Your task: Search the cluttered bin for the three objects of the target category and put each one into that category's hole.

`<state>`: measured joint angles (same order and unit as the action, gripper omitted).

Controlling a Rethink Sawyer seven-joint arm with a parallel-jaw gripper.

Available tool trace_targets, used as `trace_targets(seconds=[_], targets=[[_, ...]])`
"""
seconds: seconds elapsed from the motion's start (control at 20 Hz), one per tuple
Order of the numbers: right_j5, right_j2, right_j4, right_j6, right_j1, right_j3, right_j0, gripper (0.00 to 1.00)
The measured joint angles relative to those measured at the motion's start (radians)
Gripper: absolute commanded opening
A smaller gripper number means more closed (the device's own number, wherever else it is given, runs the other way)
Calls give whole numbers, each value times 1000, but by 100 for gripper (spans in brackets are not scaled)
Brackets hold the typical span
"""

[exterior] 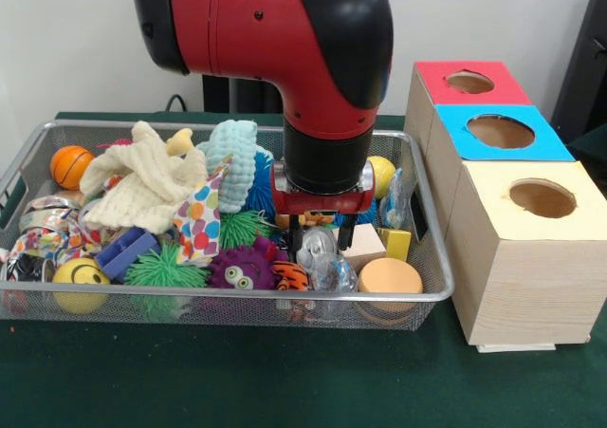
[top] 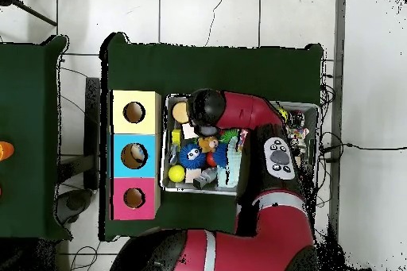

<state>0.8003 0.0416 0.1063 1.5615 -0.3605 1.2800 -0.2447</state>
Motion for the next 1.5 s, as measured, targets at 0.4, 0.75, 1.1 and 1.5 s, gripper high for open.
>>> trace_targets(seconds=[0.4, 0.75, 1.1, 1.5], targets=[[31, 0, 0, 0, 0, -44, 15, 100], [61, 0, 0, 0, 7, -99, 41, 100], [61, 0, 0, 0, 29, -120, 44, 100], [61, 0, 3, 0, 77, -135, 44, 100]])
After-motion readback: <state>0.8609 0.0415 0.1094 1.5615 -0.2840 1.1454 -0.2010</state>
